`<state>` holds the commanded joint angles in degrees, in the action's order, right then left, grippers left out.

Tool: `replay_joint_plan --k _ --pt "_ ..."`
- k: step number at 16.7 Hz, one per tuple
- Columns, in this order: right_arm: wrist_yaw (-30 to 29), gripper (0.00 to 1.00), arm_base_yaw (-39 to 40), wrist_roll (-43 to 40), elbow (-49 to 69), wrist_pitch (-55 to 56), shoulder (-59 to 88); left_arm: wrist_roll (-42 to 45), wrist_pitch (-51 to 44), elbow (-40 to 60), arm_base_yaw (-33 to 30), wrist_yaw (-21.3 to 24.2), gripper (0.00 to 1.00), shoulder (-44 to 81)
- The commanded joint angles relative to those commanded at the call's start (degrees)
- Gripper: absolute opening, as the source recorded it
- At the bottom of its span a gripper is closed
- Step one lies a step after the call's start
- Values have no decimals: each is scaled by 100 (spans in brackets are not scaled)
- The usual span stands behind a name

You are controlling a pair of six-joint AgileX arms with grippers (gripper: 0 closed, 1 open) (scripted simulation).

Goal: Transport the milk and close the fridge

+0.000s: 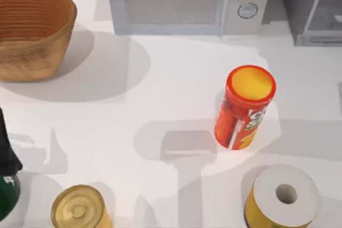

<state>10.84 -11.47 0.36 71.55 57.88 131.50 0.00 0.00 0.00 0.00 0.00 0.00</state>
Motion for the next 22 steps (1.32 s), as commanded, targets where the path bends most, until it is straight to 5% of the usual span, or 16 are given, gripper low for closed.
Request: replay_joint_plan --k 5,18,22 --pt "5 0 -16 -4 12 -4 11 0 0 0 0 0 100 0" --pt "5 98 -16 -4 12 -4 11 0 0 0 0 0 100 0" --pt "5 100 -16 -4 12 -4 11 0 0 0 0 0 100 0"
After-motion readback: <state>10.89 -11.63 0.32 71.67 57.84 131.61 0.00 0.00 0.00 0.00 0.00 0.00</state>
